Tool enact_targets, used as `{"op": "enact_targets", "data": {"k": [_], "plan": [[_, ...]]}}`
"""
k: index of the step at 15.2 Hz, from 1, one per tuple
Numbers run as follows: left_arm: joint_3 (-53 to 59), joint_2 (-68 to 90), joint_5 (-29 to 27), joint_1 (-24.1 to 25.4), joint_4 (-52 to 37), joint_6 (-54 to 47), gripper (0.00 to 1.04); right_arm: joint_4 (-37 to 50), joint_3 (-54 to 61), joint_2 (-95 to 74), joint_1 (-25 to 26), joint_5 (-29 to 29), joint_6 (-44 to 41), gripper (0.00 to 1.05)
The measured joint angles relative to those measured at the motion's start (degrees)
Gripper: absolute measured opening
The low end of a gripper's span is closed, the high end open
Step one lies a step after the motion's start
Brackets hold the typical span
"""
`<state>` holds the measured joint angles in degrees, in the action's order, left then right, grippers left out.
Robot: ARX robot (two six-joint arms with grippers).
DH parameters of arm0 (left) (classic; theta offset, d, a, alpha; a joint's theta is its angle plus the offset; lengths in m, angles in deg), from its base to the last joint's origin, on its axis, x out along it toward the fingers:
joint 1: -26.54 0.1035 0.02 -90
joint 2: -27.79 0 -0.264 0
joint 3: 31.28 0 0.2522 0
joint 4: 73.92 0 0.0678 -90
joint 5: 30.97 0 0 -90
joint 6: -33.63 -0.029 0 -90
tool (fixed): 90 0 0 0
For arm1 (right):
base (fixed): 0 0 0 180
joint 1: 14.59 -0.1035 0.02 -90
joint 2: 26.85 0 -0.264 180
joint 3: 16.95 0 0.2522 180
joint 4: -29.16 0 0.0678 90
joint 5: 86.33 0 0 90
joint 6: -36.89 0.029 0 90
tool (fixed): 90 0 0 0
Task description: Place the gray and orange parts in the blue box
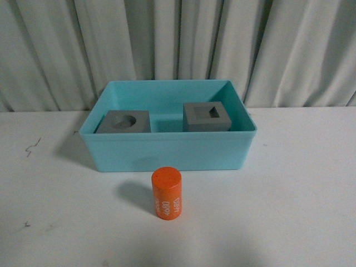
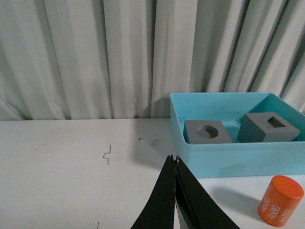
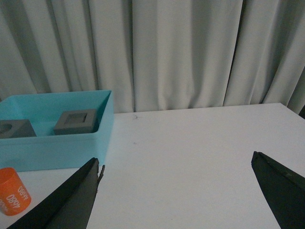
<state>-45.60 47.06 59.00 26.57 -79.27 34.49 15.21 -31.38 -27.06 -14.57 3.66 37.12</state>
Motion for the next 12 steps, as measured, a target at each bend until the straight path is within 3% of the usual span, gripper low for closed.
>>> {"op": "enact_targets", "data": {"k": [8,10,12], "plan": [[0.0,-9.29,0.0,0.0,9.01,0.02,0.02,0.0,0.0,0.02,0.0,0.0,0.0,0.98],[-0.02,-18.78,0.02,0.0,19.37,0.0,0.02,-0.02,0.0,0.0,0.0,0.0,-0.02,0.98],[-0.02,-18.95,-0.07,0.0,19.69,-0.02,0.02,0.04,0.0,0.02,0.0,-0.02,-0.04,0.98]]}}
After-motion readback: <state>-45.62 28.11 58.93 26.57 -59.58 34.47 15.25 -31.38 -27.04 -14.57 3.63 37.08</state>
